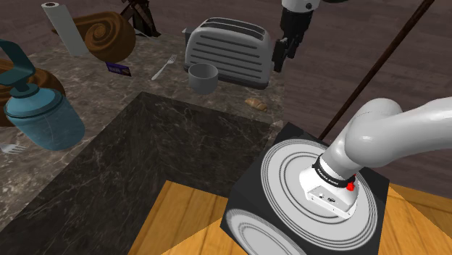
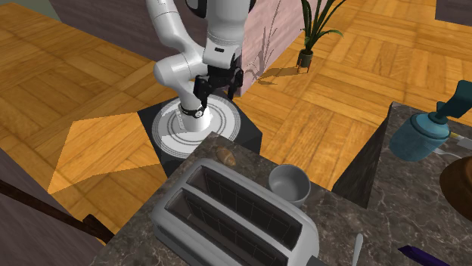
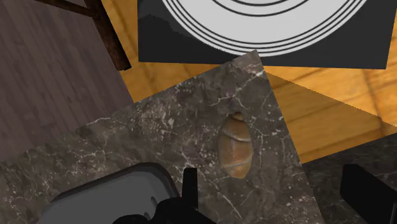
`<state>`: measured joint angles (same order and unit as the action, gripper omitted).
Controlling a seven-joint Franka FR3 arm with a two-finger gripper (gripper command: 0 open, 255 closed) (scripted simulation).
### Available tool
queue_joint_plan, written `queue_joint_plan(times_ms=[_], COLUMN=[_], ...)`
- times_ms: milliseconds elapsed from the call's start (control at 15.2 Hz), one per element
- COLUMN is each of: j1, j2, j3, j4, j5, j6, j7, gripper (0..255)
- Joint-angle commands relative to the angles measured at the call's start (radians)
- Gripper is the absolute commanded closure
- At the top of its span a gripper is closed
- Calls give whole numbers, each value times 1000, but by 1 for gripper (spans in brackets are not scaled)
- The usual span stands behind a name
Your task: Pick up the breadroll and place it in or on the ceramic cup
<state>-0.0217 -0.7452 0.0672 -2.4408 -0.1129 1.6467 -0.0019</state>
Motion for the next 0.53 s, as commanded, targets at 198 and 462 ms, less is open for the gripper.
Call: queue_joint_plan(times_ms=[198, 462], j1=[-3, -6], j2=[25, 86], j3=[-35, -80], j4=[-80, -168], j5=[12, 31], j6=[118, 283], j7=[-16, -42], gripper=[0, 0])
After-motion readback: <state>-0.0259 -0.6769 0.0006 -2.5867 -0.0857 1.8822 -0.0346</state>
